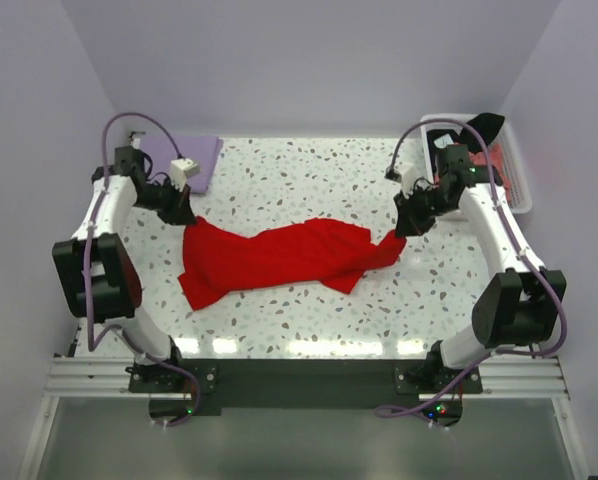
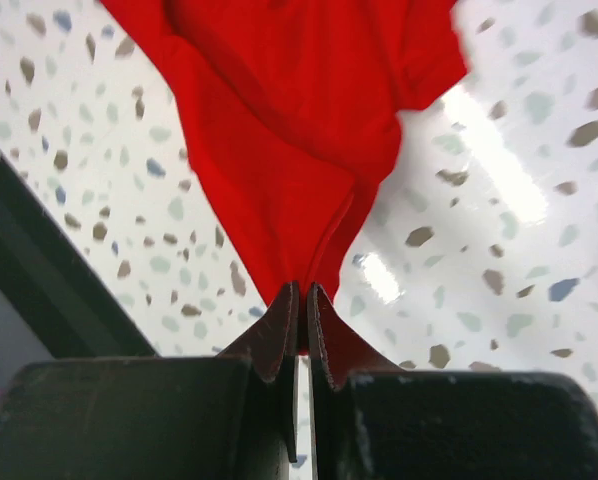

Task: Fold and stack the t-shirts
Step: Flatten the tshirt out

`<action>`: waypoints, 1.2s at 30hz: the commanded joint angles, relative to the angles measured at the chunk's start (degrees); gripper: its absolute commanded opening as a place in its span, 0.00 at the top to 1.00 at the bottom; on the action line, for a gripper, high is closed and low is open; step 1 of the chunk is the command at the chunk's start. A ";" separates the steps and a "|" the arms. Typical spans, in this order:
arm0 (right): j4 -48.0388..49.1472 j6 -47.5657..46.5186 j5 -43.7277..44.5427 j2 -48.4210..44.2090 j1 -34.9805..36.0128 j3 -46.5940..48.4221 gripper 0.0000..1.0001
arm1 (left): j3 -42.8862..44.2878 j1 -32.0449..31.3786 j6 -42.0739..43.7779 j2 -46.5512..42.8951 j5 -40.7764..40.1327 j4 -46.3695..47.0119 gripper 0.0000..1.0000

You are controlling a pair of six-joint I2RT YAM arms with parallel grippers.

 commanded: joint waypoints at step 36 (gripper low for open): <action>62.79 26.89 24.29 -31.35 0.22 27.69 1.00 | 6.45 2.59 -31.10 -53.02 -19.82 51.96 1.00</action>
